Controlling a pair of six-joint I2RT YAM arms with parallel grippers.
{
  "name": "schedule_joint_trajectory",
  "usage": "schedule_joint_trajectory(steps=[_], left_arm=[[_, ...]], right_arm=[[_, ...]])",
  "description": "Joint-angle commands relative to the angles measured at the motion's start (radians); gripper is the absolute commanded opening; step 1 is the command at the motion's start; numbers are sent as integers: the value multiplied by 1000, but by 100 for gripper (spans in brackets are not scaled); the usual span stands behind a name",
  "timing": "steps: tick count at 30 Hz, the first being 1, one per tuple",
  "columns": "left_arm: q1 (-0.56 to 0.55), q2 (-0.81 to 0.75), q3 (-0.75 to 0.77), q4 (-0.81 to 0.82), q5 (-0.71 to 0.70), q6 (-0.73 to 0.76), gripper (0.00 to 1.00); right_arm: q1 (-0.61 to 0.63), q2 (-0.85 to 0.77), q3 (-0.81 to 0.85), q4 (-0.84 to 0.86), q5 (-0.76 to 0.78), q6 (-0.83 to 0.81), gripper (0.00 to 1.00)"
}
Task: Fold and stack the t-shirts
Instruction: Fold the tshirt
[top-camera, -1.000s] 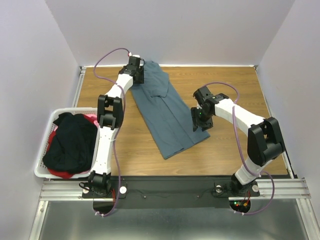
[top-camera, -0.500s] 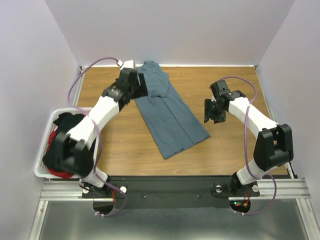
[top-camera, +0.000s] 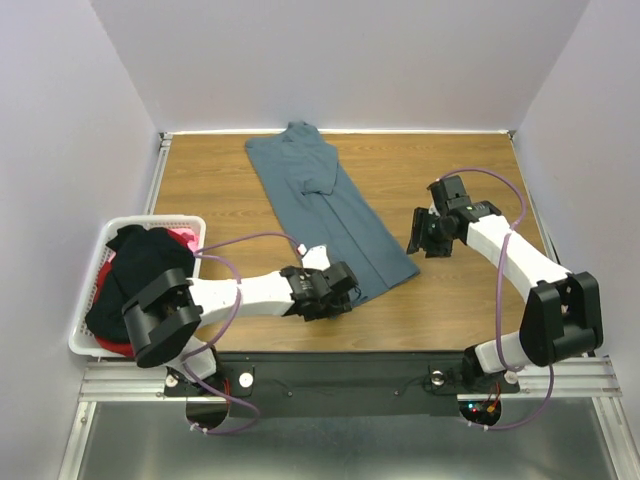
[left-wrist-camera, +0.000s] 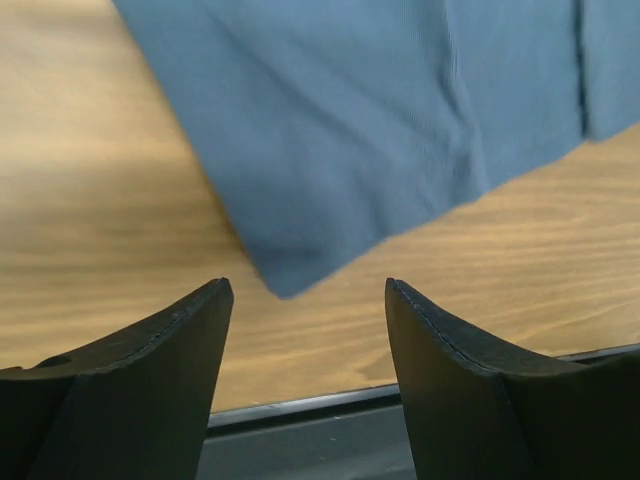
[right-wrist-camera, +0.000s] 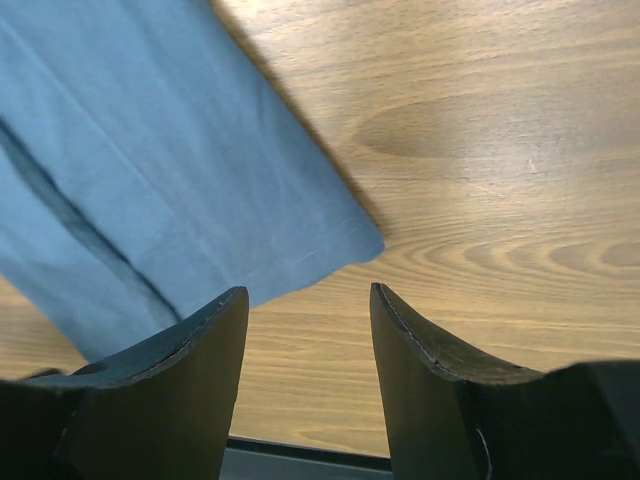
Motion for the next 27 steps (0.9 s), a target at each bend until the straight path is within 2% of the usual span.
schedule_joint_trajectory(steps=[1,5,14,18,27], left_arm=[[-56,41,38,-30,-90,-204,72],[-78,118,68,-93,-110,-244,63],[-82,6,28,-110,-155,-296,61],[-79,12,20,-105,-152,-298,60],[-52,58,29,-147,-153,-295,46]], right_arm=[[-1,-51,-16,64,-36,26,58],[-1,-55,-17,67,-47,22,58],[-2,-65,-14,73,-3,8,58],[-1,-60,-10,73,22,3,58],[-1,-55,-8,73,30,2,58]])
